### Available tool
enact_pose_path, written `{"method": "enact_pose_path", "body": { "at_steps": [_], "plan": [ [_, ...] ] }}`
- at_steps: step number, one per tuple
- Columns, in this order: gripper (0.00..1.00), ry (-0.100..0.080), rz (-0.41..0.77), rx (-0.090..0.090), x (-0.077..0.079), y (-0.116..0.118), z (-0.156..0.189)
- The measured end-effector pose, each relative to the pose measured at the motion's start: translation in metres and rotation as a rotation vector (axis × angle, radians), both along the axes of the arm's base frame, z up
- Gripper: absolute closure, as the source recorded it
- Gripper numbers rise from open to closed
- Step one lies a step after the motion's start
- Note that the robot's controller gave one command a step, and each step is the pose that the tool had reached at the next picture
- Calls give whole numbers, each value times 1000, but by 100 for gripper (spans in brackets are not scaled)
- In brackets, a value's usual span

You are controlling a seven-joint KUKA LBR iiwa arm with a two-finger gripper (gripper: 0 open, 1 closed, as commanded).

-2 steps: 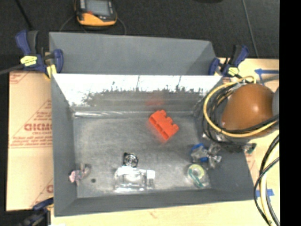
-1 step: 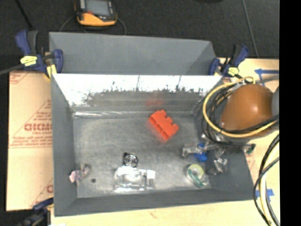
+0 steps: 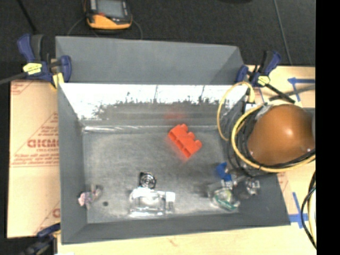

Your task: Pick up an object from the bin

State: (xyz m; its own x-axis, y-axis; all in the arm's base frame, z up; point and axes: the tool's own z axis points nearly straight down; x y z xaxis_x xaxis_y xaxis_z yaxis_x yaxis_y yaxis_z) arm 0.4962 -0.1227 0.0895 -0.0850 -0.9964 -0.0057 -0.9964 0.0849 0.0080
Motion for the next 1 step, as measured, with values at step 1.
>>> {"method": "enact_pose_path", "body": {
  "at_steps": [1],
  "plan": [
    [0, -10, 473, -1, 3, 22, -13]
  ]
}}
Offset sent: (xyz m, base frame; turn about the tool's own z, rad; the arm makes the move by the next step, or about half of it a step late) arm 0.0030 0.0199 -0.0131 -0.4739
